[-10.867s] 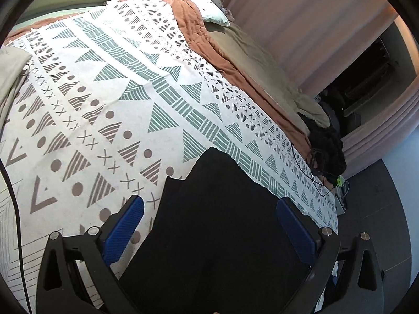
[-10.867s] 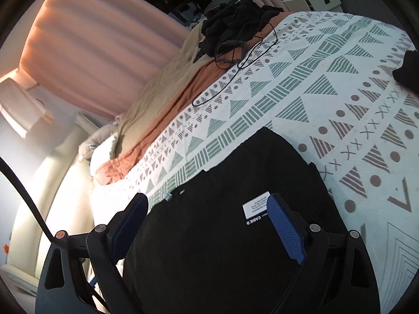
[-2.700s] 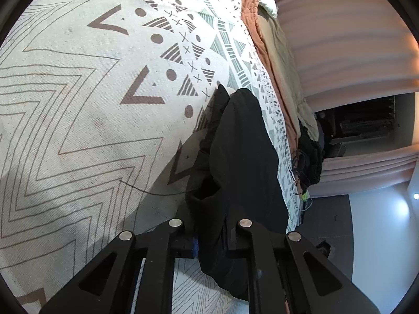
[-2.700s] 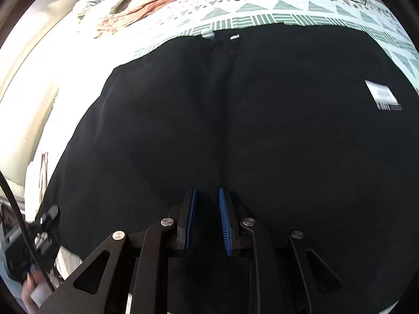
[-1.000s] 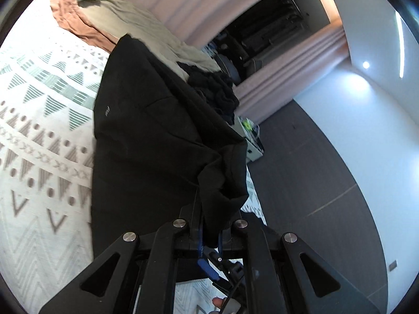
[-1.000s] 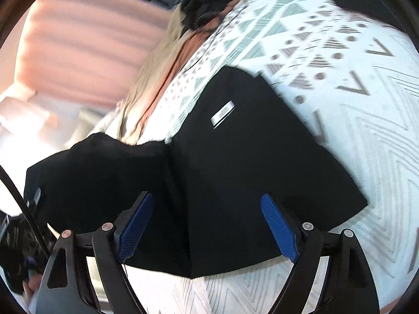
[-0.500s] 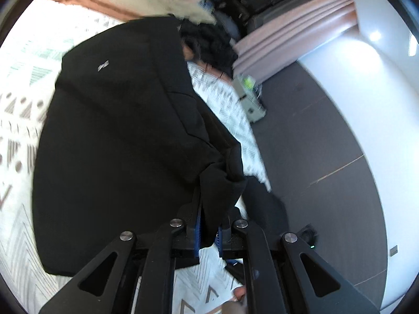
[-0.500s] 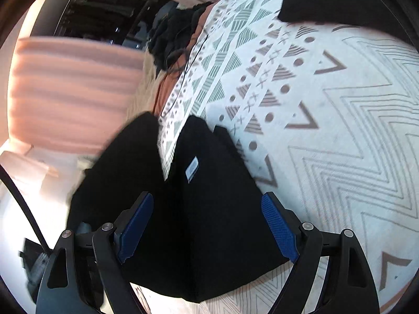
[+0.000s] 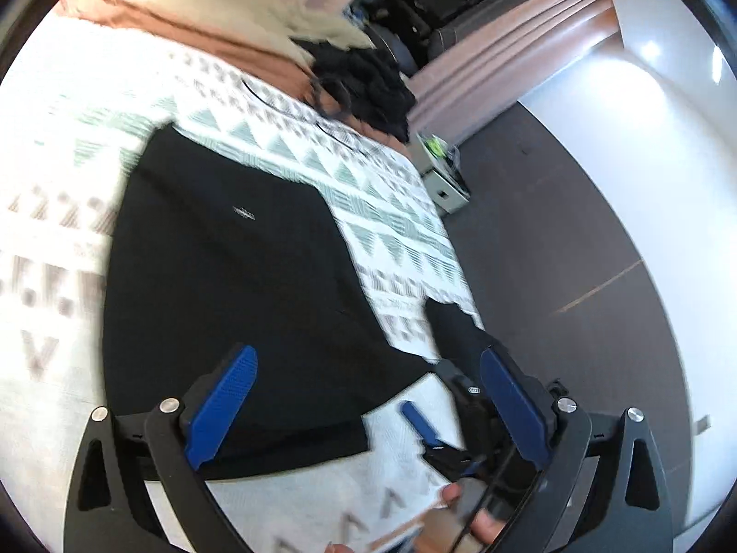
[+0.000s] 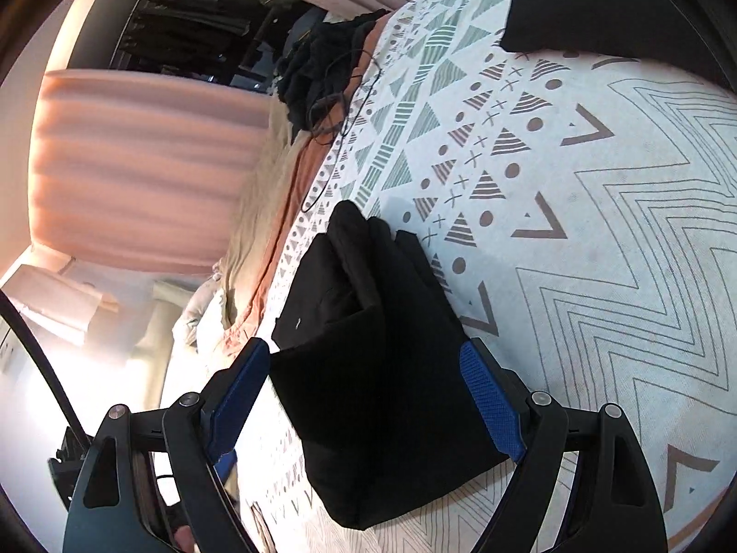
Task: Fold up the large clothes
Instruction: 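Lower the folded garment onto the bed and open both tools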
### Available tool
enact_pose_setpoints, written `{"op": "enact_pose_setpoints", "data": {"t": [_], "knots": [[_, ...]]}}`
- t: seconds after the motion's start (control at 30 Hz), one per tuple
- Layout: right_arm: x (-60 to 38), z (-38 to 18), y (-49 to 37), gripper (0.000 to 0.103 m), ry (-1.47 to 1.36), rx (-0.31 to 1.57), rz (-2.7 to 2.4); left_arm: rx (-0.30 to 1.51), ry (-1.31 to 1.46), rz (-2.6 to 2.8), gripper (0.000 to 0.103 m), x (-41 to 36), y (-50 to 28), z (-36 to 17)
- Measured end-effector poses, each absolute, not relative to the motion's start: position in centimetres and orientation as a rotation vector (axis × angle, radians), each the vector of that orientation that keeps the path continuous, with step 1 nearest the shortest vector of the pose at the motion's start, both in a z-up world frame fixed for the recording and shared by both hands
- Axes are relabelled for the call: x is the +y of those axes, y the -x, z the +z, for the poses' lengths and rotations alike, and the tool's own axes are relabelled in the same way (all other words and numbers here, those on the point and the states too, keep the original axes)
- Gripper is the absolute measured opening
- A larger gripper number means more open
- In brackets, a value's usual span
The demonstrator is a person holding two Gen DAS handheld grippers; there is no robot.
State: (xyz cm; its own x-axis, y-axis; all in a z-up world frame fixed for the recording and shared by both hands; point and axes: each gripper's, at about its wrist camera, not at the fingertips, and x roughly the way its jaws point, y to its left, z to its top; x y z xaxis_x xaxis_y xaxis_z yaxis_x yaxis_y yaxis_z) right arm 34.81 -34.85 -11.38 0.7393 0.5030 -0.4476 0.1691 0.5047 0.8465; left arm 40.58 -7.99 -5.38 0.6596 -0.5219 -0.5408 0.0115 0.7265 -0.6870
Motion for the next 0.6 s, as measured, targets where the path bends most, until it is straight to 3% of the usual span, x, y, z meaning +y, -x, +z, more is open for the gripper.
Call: {"op": "enact_pose_setpoints", "data": {"t": [0.2, 0.4, 0.6], "knots": [[-34.7, -10.0, -34.6, 0.084, -0.951, 0.692, 0.228, 0.785, 0.658, -0.236, 0.099, -3.3, -38.2, -6.1], [-33.4, -10.0, -35.9, 0.084, -0.851, 0.727, 0.242, 0.858, 0.665, -0.200, 0.099, -0.6, -36.6, -10.4], [-31.7, -9.5, -37.0, 0.084, -0.760, 0.748, 0.243, 0.957, 0.554, -0.205, 0.090, -2.5, -36.6, -13.7]]}}
